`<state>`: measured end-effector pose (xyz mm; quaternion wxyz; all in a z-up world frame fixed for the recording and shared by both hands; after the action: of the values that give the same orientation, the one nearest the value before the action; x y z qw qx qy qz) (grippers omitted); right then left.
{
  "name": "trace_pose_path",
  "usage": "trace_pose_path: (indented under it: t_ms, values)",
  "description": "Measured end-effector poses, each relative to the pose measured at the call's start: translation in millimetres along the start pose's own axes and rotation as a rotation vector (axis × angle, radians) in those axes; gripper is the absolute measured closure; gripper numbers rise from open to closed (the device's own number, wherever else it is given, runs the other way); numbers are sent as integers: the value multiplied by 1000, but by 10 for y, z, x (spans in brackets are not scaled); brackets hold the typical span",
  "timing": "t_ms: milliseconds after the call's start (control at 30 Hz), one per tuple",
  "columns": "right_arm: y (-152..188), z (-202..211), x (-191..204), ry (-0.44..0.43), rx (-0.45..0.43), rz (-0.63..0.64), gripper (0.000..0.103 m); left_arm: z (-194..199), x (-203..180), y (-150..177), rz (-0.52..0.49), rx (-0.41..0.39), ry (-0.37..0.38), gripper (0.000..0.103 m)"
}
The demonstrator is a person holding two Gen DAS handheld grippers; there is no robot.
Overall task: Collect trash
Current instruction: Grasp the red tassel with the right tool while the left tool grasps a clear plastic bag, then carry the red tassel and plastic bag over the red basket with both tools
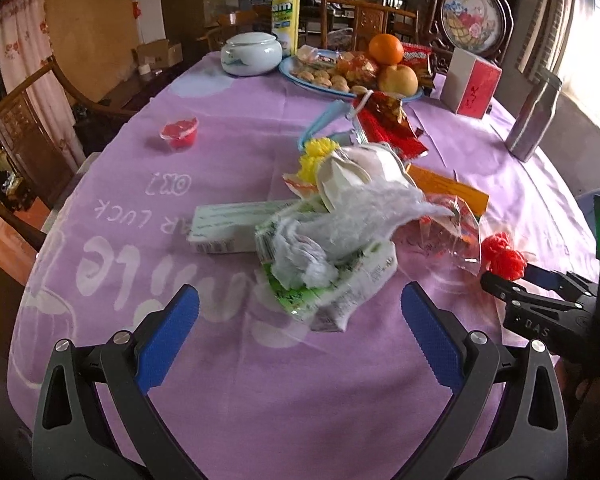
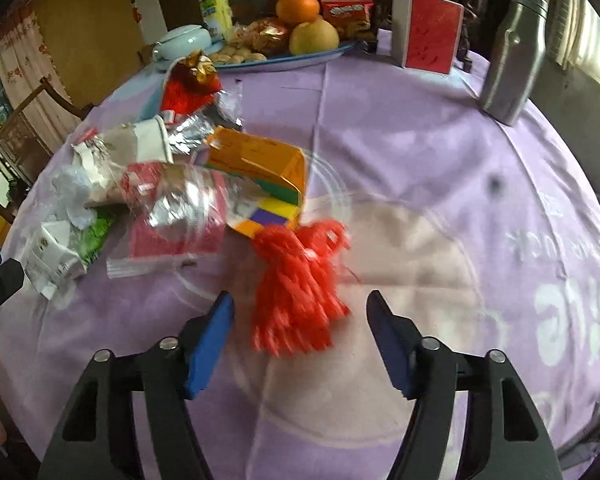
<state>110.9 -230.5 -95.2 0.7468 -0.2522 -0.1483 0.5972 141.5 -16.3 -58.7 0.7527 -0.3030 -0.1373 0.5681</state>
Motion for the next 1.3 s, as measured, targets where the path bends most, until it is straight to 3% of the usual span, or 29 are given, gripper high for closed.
trace_pose_path:
  t_ms: [33, 67, 100, 300, 533, 600, 667, 700, 867, 1033, 1300]
  values:
    - [-13, -2, 15, -2, -2, 4, 50, 4, 9, -13, 1, 0, 2, 6]
    - [-23, -23, 31, -2, 6, 10, 71, 4, 15, -29, 4, 1, 3, 6]
    - [-22, -43, 39, -3, 19, 9, 74, -1, 20, -55, 7, 3, 6, 6]
    - [-21, 118, -17, -41, -30, -22, 77, -103, -143, -215, -28, 19, 29, 6]
    - [92, 340, -109, -82, -64, -43, 76, -503, -237, -351, -47, 107, 24, 6]
    - [120, 378, -102, -88, -69, -43, 76, -621, -204, -339, -26, 148, 28, 15]
    - [112, 409, -101, -94, -77, -44, 76, -684, -177, -303, -8, 185, 47, 46]
    - [110, 418, -96, -96, -80, -44, 76, -692, -156, -281, 9, 198, 68, 47]
    - [119, 496, -30, -106, -100, -33, 76, -449, -131, -309, 40, 149, 126, 77]
    - [136, 565, 31, -111, -114, -28, 75, -158, -99, -371, 65, 96, 174, 88]
    - [156, 750, 83, -105, -146, -19, 75, 361, -39, -347, 53, -13, 161, 89]
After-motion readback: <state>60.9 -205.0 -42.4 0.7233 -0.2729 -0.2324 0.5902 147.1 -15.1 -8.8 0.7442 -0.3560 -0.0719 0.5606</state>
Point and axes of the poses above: each gripper's, at about its wrist camera, not at the fingertips, and z roughly against the way its jaws point, x to its left, y to its underside, the point moved 8 cm from there along -z, roughly the way its jaws point, and after that the axes turned 8 degrees about y, right-handed, at the moved point
